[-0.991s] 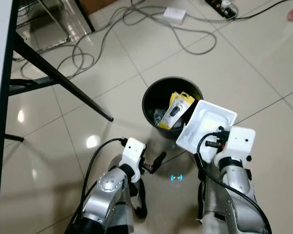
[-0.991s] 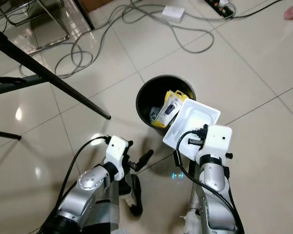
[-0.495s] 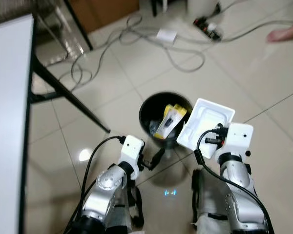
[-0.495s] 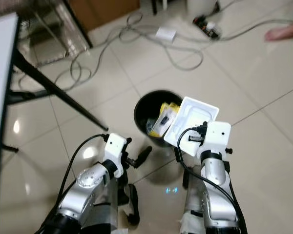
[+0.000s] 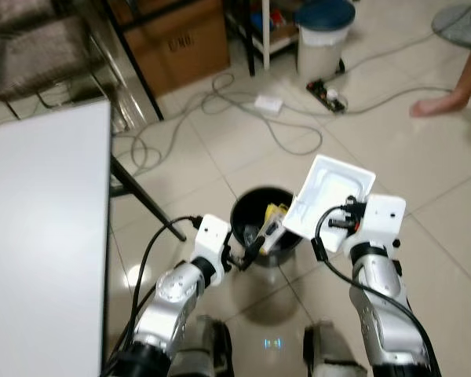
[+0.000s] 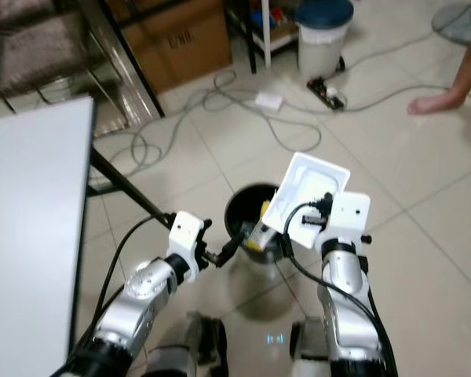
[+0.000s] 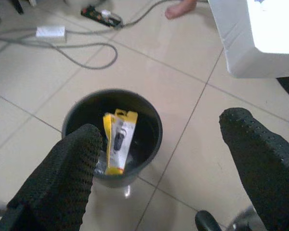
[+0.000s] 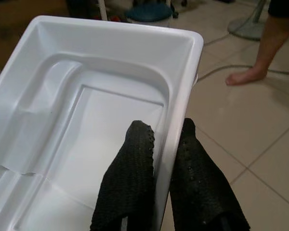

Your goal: Picking trash to rubbish bin

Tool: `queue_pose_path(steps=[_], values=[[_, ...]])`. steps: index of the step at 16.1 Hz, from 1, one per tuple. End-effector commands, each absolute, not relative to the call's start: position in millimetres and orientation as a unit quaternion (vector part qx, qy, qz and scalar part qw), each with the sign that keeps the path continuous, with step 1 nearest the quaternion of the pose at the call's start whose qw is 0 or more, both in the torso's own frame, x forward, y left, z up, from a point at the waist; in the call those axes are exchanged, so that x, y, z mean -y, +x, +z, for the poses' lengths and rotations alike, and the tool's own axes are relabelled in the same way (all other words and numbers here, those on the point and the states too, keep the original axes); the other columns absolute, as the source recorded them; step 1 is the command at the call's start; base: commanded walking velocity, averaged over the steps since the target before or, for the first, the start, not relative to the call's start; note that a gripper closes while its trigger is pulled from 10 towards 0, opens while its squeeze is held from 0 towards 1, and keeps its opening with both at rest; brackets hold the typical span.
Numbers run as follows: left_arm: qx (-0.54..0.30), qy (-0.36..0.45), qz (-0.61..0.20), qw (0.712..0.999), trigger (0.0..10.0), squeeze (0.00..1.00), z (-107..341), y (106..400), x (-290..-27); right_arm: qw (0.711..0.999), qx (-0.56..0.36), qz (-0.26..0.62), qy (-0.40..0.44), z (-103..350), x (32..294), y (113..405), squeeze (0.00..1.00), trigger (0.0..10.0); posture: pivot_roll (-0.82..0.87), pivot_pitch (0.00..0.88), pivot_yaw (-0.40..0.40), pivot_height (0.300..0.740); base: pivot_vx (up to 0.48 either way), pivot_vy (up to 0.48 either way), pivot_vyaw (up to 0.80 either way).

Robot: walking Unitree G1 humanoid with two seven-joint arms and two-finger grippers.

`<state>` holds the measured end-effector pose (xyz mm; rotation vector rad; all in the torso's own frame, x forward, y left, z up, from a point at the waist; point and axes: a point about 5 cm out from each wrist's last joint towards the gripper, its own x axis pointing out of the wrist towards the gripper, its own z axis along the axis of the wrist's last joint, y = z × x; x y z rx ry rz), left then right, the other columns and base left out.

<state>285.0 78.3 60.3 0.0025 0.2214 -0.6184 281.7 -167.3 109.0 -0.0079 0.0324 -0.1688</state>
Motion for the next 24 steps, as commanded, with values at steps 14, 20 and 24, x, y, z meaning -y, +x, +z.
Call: queue_pose_path(steps=[14,20,24], values=[[-0.087,-0.02,-0.292,0.952,10.0,0.0,82.6,293.9,-76.1,0.997,-0.023,-0.075,-0.002,104.8,169.4,280.3,0.0,10.0,-0.09,0.129,0.104,0.74,0.0,0.0,0.0],[-0.1,-0.012,-0.289,0.952,10.0,0.0,79.2,293.3,-83.4,0.997,-0.027,-0.076,-0.001,103.1,168.2,279.9,0.0,10.0,-0.09,0.125,0.11,0.74,0.0,0.0,0.0],[-0.106,-0.017,-0.293,0.95,10.0,0.0,77.2,291.0,-81.4,0.997,-0.03,-0.078,-0.001,101.4,167.9,278.6,0.0,10.0,-0.09,0.127,0.113,0.74,0.0,-0.272,0.0]])
